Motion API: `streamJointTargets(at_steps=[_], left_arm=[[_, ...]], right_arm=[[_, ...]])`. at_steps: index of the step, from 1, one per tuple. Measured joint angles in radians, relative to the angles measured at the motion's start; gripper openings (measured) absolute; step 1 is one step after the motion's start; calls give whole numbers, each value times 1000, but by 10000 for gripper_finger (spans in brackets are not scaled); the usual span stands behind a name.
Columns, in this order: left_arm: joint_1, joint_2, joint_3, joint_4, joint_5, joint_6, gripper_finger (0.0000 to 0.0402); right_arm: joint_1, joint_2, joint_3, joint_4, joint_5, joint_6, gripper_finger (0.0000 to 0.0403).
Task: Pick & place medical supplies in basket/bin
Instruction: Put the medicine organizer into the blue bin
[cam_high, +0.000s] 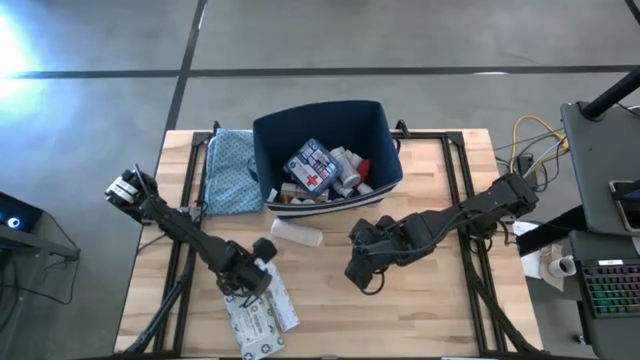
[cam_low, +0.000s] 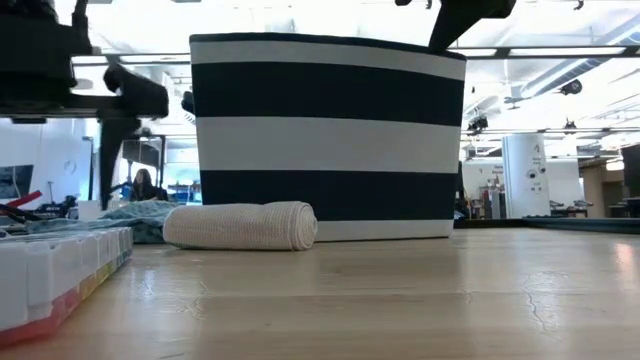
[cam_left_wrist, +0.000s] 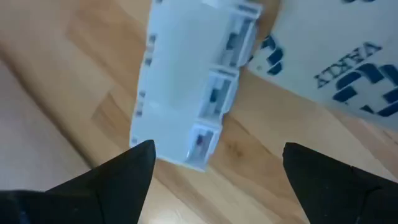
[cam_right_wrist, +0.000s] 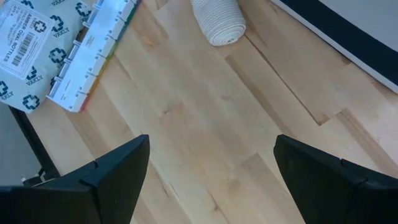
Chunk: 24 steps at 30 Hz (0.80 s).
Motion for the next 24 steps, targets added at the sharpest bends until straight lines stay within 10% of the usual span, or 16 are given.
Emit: streamJointTargets(at_steps=[24], left_arm=[[70,6,-40,222,-61,190,330]], right_arm=[[1,0,-1,0,0,27,329]])
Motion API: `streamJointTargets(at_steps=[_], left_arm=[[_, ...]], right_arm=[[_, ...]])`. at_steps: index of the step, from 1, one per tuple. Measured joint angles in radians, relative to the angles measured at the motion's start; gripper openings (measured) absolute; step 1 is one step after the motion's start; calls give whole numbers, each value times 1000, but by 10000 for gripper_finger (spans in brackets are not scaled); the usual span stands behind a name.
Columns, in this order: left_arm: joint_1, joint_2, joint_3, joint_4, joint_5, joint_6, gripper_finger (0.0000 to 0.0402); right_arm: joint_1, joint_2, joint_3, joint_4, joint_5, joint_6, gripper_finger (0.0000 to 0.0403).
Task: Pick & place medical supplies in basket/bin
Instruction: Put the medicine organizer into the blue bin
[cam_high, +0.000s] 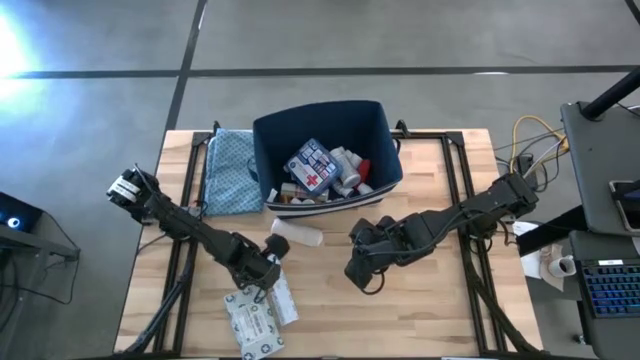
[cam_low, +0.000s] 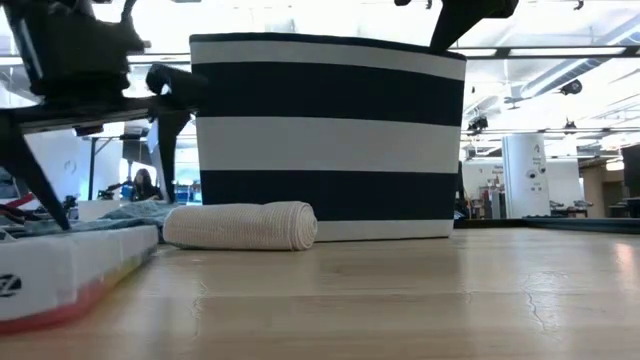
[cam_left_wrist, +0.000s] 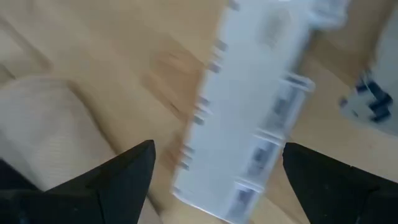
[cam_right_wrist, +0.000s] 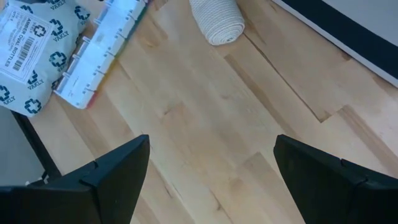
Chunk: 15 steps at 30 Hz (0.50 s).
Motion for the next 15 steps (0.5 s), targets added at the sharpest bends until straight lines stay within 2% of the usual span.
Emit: streamJointTargets(at_steps=[7,10,15], left_arm=[[26,24,-13,15,105,66,330],[31,49,-22,24,109,148,330],[67,93,-16,98,116,164,330]], right_arm=[[0,0,0,0,0,0,329],[0,0,0,-1,0,-1,329],[0,0,0,0,0,-1,329]])
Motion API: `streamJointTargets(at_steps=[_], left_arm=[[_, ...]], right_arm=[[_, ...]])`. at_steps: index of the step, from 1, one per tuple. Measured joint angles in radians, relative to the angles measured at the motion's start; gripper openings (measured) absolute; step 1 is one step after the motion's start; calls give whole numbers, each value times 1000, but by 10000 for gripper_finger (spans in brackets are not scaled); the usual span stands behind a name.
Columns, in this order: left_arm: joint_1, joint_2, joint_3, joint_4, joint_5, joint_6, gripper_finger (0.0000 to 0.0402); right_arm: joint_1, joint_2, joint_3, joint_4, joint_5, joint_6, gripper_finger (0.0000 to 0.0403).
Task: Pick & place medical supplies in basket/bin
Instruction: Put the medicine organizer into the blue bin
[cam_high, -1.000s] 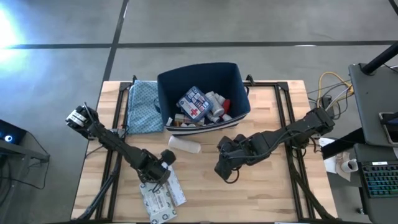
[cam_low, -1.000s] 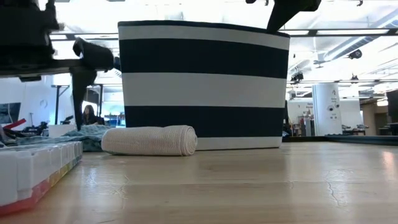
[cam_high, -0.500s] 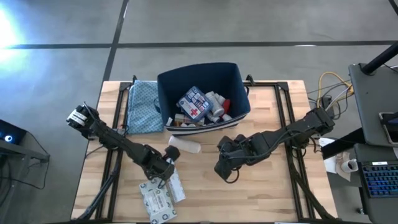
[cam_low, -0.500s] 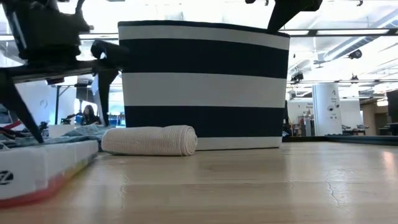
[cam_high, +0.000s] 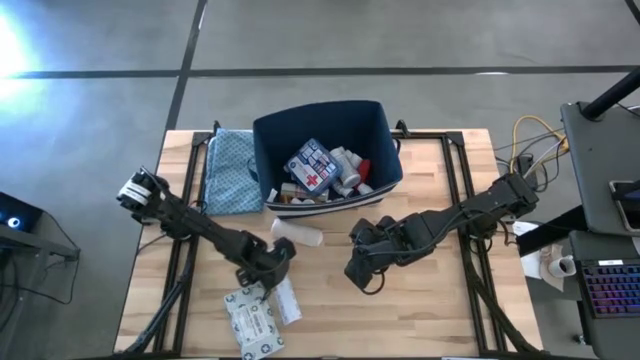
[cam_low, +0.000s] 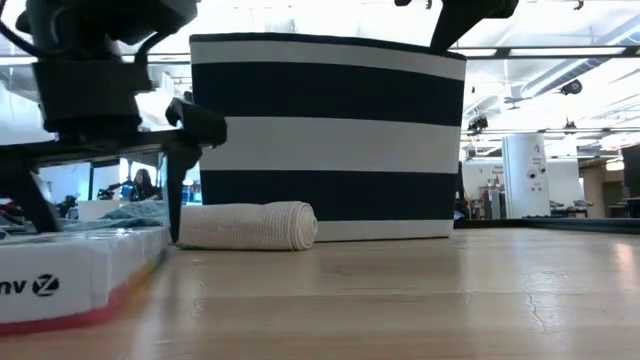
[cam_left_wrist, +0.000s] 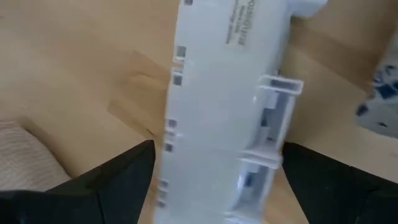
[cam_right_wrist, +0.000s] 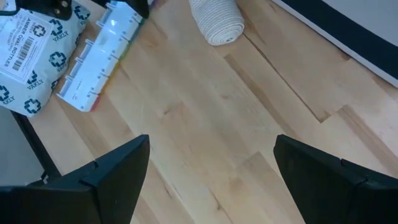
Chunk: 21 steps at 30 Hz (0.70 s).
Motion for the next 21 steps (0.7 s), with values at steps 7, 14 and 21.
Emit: streamJointTargets(at_steps=[7,14,21], left_arm=[[40,11,6,11,54,-28,315],[38,14,52,-94,66,-145,247],[30,7,313,-375,67,-452,247]], right_arm=[[0,0,-2,-2,4,-4,329],[0,0,-15,-3,10,-6,329],[0,0,-15,-1,9,-42,329]])
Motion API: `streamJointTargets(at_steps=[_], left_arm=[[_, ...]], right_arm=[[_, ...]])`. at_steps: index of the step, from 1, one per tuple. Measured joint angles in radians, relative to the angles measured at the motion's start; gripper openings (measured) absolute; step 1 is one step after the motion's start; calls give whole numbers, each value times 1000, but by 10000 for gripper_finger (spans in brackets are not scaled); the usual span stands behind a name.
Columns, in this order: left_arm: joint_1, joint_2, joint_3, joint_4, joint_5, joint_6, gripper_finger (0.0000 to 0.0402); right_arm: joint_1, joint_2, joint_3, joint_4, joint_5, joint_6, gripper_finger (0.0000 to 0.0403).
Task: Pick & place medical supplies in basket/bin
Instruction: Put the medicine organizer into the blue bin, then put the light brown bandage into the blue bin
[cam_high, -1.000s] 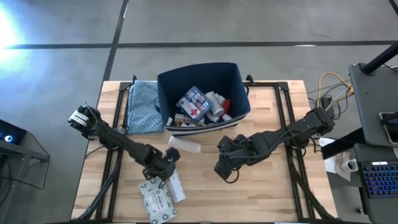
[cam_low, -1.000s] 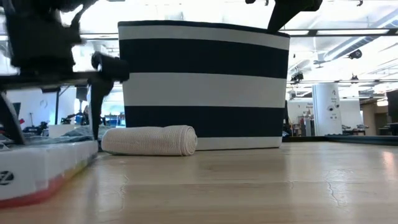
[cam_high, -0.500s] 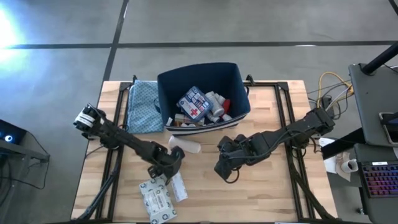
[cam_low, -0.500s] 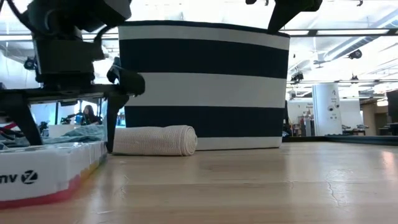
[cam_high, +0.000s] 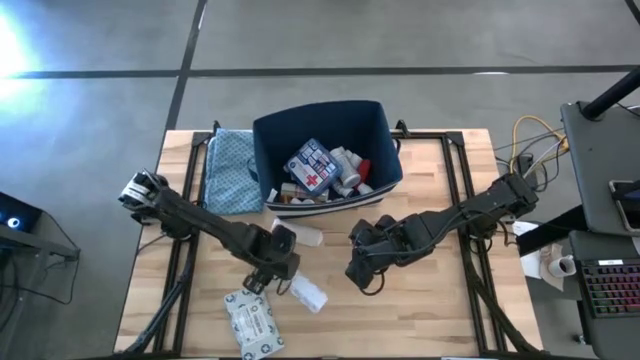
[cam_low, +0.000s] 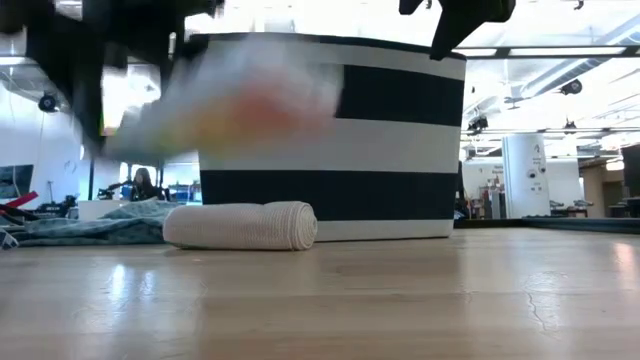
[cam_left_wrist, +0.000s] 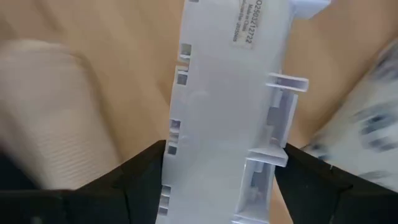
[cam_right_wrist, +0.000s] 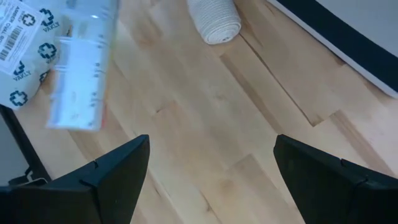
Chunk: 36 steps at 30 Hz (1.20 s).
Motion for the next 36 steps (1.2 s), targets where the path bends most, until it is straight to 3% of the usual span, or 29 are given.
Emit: streamJointTargets(at_steps=[6,9,11,14,18,23,26,29,34,36], left_arm=[[-41,-91,249,-140,-26,-160,249],[-33,-150,327,-148,-142,-195,249],[-8,-175,389,-146,-282,-196,249],[77,-183,488,-143,-471,-187,250],[273,-154,587,-121,-541,-134,250],[525,-94,582,42,-522,-28,255],[609,-12,555,34,-470,73,275],[610,86,522,-56,-499,174,307],[541,203,545,-309,-776,236,345],[505,212,585,-423,-809,175,350]], right_arm=[[0,-15,0,-1,31,-63,329],[0,-45,0,-32,98,-82,329],[0,-71,0,-71,152,-82,329],[-3,-102,0,-132,227,-83,329],[-5,-142,0,-200,296,-82,329],[-5,-177,0,-238,332,-76,329],[-4,-186,0,-240,332,-64,329],[-3,-187,-7,-240,332,-54,329],[6,-187,-46,-240,328,-24,329],[12,-187,-66,-239,325,-9,329]])
